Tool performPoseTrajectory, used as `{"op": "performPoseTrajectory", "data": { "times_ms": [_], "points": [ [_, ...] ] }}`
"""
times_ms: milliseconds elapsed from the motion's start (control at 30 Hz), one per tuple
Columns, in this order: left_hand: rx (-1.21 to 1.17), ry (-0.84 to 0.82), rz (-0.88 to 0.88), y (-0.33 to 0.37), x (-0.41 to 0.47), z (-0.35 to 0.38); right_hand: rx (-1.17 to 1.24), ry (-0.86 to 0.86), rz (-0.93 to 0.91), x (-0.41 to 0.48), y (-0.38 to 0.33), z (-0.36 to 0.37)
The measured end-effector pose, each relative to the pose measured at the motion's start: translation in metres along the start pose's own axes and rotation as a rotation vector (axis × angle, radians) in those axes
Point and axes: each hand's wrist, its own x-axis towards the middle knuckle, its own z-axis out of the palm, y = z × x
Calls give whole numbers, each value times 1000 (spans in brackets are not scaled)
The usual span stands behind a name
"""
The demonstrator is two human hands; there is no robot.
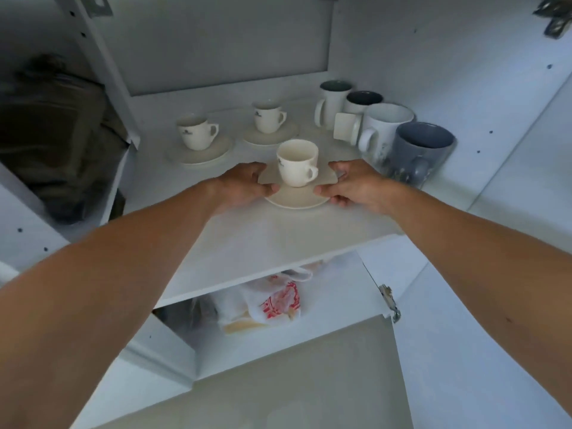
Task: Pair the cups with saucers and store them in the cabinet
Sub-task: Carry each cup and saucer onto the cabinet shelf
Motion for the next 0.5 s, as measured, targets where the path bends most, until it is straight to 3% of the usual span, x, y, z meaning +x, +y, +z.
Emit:
{"op": "performPoseTrajectory", "data": {
  "times_ms": [367,500],
  "points": [
    [472,17,-48,18,68,-17,49,112,-66,60,-11,2],
    [518,36,-54,19,76,-19,62,160,-65,65,-11,7]
  ]
}}
